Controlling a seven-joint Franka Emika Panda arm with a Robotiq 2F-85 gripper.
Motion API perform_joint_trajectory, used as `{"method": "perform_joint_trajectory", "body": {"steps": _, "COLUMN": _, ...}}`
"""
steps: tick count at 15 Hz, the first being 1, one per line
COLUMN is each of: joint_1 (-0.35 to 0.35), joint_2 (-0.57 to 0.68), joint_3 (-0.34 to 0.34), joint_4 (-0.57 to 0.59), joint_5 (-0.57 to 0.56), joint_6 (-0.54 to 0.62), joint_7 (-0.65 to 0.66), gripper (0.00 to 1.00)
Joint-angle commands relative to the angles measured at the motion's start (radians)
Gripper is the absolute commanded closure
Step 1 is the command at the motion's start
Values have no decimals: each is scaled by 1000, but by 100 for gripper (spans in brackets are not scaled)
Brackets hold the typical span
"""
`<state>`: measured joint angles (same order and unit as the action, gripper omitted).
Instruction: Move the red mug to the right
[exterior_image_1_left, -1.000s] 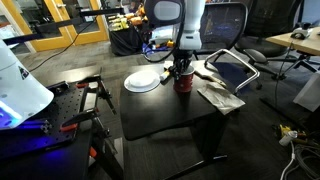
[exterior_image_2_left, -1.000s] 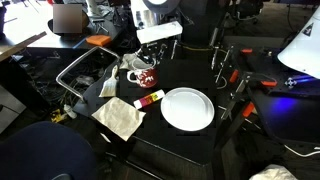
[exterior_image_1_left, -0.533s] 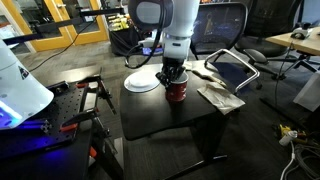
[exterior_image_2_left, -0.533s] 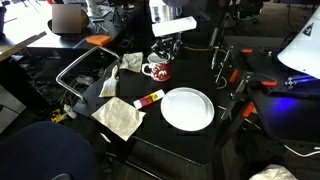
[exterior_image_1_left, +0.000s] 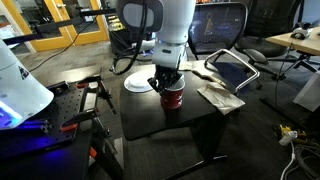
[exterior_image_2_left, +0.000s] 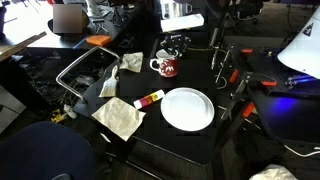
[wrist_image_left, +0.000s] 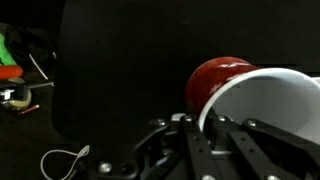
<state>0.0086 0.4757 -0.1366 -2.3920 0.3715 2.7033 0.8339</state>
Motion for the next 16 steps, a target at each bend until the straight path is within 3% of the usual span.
{"method": "perform_joint_trajectory", "body": {"steps": 1, "joint_1": -6, "joint_2": -25, "joint_3": -3, "joint_4": -43, "joint_5": 16, "joint_6": 22, "joint_7": 27, "gripper": 98}}
{"method": "perform_joint_trajectory", "body": {"steps": 2, "joint_1": -7, "joint_2": -26, "joint_3": -2, "joint_4": -43, "joint_5": 17, "joint_6": 22, "joint_7": 27, "gripper": 98}}
{"method": "perform_joint_trajectory", "body": {"steps": 4, "joint_1": -5, "joint_2": -27, "joint_3": -4, "joint_4": -45, "joint_5": 14, "joint_6": 22, "joint_7": 30, "gripper": 64}}
{"method": "perform_joint_trajectory", "body": {"steps": 12, "joint_1": 69, "joint_2": -128, "joint_3": -50, "joint_4": -144, "joint_5": -48, "joint_6": 100, "joint_7": 102, "gripper": 7}}
{"method": "perform_joint_trajectory", "body": {"steps": 13, "joint_1": 81, "joint_2": -149, "joint_3": -57, "joint_4": -160, "joint_5": -61, "joint_6": 113, "joint_7": 109, "gripper": 1}}
{"method": "perform_joint_trajectory", "body": {"steps": 16, "joint_1": 126, "joint_2": -242, "joint_3": -85, "joint_4": -225, "joint_5": -139, "joint_6": 126, "joint_7": 148, "gripper": 0}}
